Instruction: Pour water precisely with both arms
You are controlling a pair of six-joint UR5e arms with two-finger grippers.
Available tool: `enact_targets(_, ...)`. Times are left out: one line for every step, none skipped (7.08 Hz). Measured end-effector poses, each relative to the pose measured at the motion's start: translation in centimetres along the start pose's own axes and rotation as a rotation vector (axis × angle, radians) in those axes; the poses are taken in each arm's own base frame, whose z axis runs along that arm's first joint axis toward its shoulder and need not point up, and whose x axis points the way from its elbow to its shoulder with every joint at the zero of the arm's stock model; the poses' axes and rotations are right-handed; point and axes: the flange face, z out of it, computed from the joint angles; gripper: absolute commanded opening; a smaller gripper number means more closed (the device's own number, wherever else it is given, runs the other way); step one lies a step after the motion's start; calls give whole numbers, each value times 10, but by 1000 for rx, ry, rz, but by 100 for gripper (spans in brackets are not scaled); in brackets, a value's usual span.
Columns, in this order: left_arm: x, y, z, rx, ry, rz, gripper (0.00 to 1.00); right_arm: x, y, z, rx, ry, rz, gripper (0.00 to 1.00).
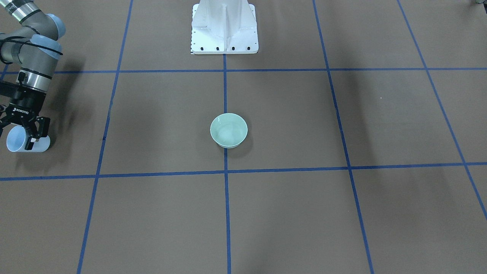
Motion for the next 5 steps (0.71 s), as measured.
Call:
enact_targets(0, 0, 0, 0, 0, 0, 100, -1, -14, -4, 4, -7, 6, 100)
enact_targets(0, 0, 0, 0, 0, 0, 100, -4, -26, -8, 2, -17, 11, 100)
enact_targets(0, 0, 0, 0, 0, 0, 100, -6, -37, -9, -5, -22, 11, 100)
enact_targets(0, 0, 0, 0, 0, 0, 100, -6, -51, -8, -26, -29, 8, 100)
enact_targets(0, 0, 0, 0, 0, 0, 100, -6, -73, -5, -81, -48, 3, 100)
